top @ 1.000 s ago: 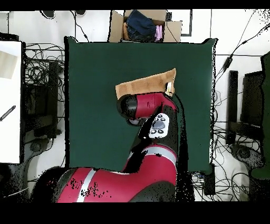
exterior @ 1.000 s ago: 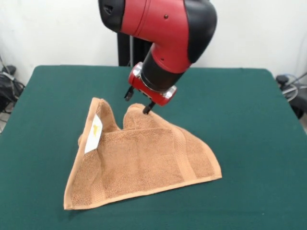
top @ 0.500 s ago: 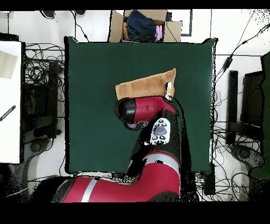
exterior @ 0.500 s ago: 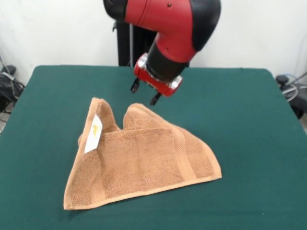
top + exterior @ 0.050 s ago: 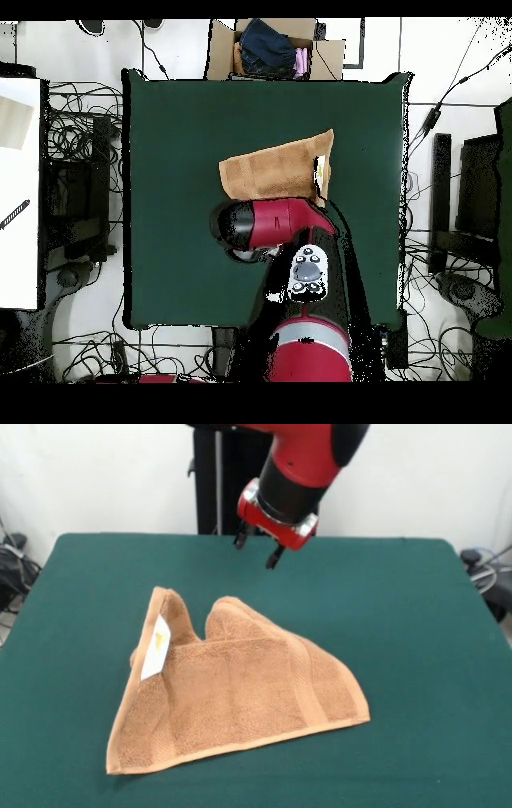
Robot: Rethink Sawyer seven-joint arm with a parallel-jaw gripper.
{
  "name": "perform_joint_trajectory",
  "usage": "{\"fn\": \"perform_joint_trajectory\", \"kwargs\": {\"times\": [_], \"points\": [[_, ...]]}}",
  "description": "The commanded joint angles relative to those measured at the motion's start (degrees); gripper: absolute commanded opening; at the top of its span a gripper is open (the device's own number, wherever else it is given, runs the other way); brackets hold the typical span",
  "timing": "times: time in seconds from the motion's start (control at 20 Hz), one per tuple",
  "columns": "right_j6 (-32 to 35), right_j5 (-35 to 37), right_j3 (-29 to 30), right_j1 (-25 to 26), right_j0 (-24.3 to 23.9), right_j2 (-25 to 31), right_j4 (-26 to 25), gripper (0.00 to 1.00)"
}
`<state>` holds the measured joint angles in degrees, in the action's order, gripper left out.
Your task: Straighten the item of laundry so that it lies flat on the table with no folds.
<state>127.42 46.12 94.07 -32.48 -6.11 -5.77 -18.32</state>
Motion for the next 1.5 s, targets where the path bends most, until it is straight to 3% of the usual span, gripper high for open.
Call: {"fn": "perform_joint_trajectory", "kwargs": {"times": [0.05, 0.55, 0.8, 1.5], "points": [[-5.0, -3.5, 4.5, 0.5, -0.4, 5.7, -3.4, 1.00], [-4.9, -1.1, 0.4, 5.9, -1.4, 6.2, -4.1, 1.00], [-4.5, -5.0, 2.6, 6.6, -3.6, 7.4, -3.7, 1.00], [-2.4, -10.0, 0.5, 9.0, -4.6, 6.6, -7.2, 1.00]]}}
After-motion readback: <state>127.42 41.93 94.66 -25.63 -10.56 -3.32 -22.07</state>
